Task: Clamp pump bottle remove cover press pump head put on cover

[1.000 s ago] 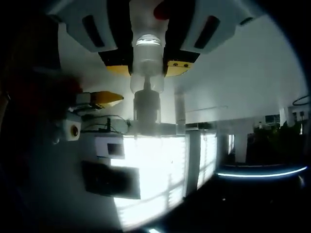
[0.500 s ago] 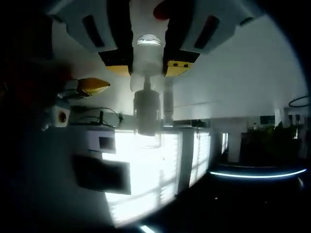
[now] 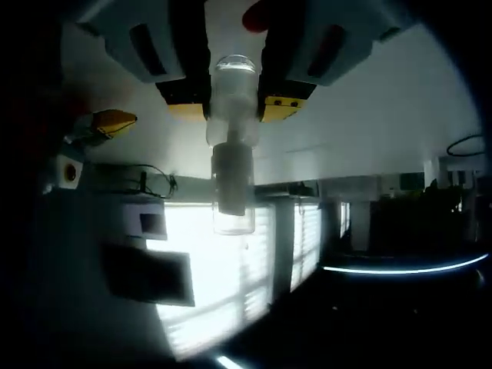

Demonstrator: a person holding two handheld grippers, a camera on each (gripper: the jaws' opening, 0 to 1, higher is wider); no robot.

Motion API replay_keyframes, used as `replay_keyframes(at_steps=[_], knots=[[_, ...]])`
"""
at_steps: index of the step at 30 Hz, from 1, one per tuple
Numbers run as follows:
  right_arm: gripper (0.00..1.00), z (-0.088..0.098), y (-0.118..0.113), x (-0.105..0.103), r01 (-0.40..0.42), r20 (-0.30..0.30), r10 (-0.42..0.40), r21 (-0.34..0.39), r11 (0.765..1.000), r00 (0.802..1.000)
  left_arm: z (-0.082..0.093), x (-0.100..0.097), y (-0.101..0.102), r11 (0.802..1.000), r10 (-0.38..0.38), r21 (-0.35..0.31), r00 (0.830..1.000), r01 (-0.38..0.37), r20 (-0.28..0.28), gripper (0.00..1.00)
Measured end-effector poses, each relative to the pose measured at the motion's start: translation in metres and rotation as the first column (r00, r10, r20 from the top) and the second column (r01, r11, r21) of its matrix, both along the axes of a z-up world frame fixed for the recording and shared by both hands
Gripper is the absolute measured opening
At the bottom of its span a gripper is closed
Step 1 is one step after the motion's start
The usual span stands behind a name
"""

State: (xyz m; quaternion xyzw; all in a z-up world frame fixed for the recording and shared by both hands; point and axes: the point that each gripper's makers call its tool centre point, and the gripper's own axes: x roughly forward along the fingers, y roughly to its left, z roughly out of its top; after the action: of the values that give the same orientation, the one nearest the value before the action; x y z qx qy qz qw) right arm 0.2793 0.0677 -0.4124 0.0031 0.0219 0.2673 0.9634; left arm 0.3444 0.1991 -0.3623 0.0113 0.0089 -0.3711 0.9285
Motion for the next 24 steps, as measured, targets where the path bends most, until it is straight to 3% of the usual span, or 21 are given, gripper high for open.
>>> replay_keyframes(at_steps=[14, 24], knots=[[0.00, 0.000, -0.002, 0.001, 0.019, 0.006, -0.019, -0.007, 1.000, 1.000, 0.015, 0.047, 0.012, 0.998, 0.059, 0.016, 0.997, -0.060, 0.059, 0.15], [0.00, 0.000, -0.002, 0.001, 0.024, 0.007, -0.024, -0.011, 1.000, 1.000, 0.009, 0.069, 0.008, 0.997, 0.080, 0.016, 0.995, -0.082, 0.065, 0.15]])
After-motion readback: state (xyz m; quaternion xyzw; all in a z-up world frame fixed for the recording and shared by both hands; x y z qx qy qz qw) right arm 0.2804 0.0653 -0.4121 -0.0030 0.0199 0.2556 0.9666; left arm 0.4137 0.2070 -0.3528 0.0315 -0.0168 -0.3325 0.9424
